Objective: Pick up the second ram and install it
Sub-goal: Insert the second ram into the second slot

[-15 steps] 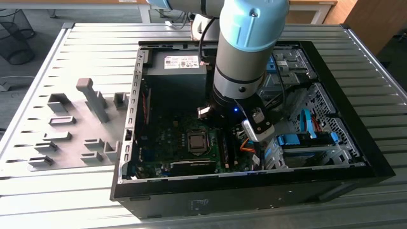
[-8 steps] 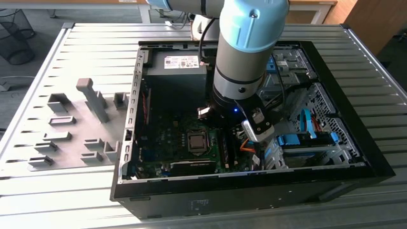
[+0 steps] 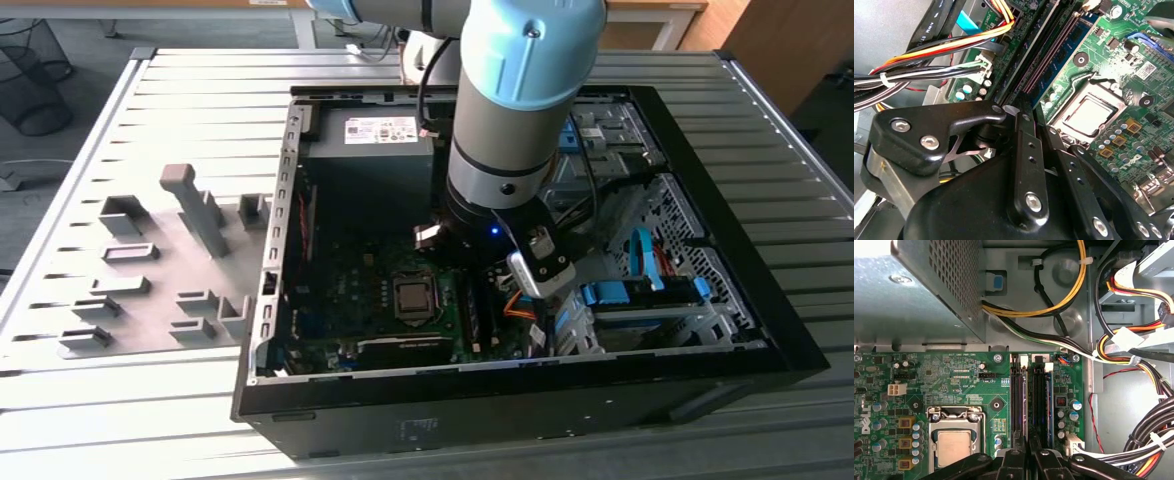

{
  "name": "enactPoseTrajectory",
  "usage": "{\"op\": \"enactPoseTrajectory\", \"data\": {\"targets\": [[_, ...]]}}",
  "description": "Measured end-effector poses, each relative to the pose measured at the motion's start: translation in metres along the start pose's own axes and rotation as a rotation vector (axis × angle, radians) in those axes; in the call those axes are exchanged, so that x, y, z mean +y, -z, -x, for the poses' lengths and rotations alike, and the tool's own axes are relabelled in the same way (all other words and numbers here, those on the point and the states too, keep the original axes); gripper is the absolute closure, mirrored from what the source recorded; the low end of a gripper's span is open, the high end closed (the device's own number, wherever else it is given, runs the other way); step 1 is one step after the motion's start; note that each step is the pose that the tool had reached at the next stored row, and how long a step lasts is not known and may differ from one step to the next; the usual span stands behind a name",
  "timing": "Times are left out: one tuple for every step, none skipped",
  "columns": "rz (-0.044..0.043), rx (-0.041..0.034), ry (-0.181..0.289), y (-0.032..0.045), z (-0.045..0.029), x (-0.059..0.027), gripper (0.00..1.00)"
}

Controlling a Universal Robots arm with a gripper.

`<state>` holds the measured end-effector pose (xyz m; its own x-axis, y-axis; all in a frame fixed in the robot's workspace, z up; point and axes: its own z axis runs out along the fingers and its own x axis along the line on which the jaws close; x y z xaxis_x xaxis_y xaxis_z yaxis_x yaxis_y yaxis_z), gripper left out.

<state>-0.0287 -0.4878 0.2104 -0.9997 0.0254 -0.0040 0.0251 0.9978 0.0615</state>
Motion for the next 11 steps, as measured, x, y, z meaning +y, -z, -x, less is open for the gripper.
{"op": "enactPoseTrajectory", "data": {"targets": [[0.0000, 0.0000, 0.000, 0.0000, 0.0000, 0.0000, 0.86], [0.0000, 0.0000, 0.000, 0.0000, 0.0000, 0.0000, 0.86], [0.0000, 0.0000, 0.000, 0.0000, 0.0000, 0.0000, 0.86], [0.0000, 0.0000, 0.000, -0.0001, 0.0000, 0.0000, 0.86], [-0.0006, -0.0001, 0.000, 0.0000, 0.0000, -0.0001, 0.86], [-0.0006, -0.0001, 0.000, 0.0000, 0.0000, -0.0001, 0.85], [-0.0002, 0.0000, 0.000, 0.0000, 0.0000, -0.0001, 0.85], [-0.0001, 0.0000, 0.000, -0.0001, 0.0000, 0.0000, 0.78], [0.0000, 0.0000, 0.000, -0.0001, 0.0000, 0.0000, 0.78], [0.0000, -0.0001, 0.000, -0.0001, 0.0000, 0.0000, 0.78], [0.0001, -0.0001, 0.000, -0.0001, 0.0000, 0.0000, 0.78]]}}
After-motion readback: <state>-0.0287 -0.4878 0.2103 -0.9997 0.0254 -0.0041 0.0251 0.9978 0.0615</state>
